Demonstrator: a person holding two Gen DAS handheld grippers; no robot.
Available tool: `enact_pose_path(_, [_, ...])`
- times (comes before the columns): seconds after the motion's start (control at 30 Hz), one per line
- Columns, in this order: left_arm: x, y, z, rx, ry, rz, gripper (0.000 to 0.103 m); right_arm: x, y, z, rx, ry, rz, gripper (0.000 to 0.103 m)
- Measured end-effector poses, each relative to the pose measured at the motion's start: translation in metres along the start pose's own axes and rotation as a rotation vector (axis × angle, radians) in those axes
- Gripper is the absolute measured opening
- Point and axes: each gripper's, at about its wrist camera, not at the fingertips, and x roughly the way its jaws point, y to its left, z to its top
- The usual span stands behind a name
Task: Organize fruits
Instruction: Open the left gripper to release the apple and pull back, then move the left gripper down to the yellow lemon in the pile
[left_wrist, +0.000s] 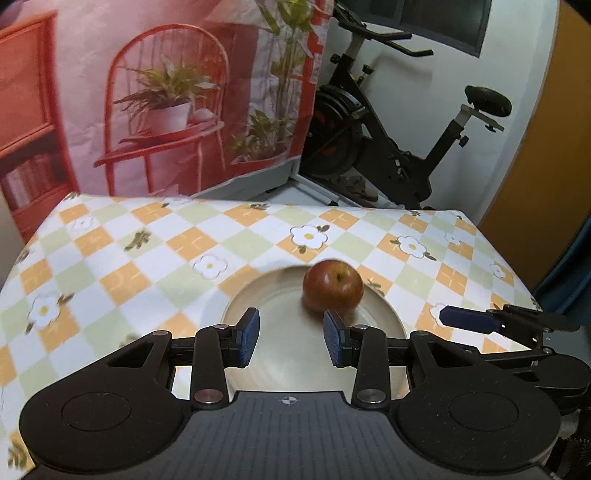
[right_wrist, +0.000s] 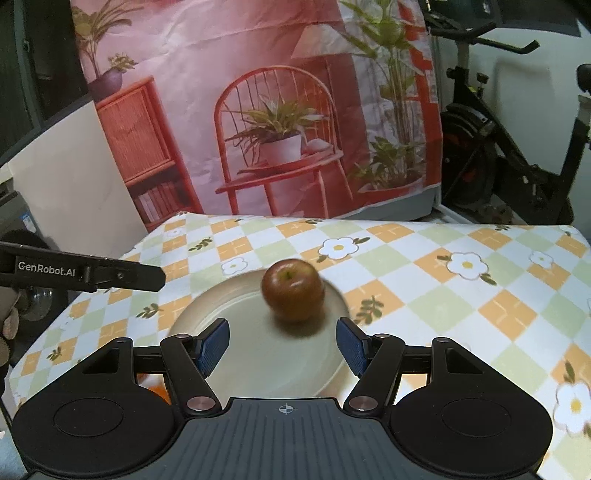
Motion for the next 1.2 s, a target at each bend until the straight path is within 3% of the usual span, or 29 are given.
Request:
enact_pose_path(0.5, [-0.045, 0.000, -0.058, -0.035, -0.008, 0.020, 0.040, -0.036, 0.049, -0.055, -0.077, 0.046, 0.011, 0.060])
enact_pose_path(1.2, [-0.062, -0.020, -0.085, -0.037, 0.002, -0.012, 0.040, -0.069, 0.051, -0.089, -0.091, 0.080, -0.004, 0.060])
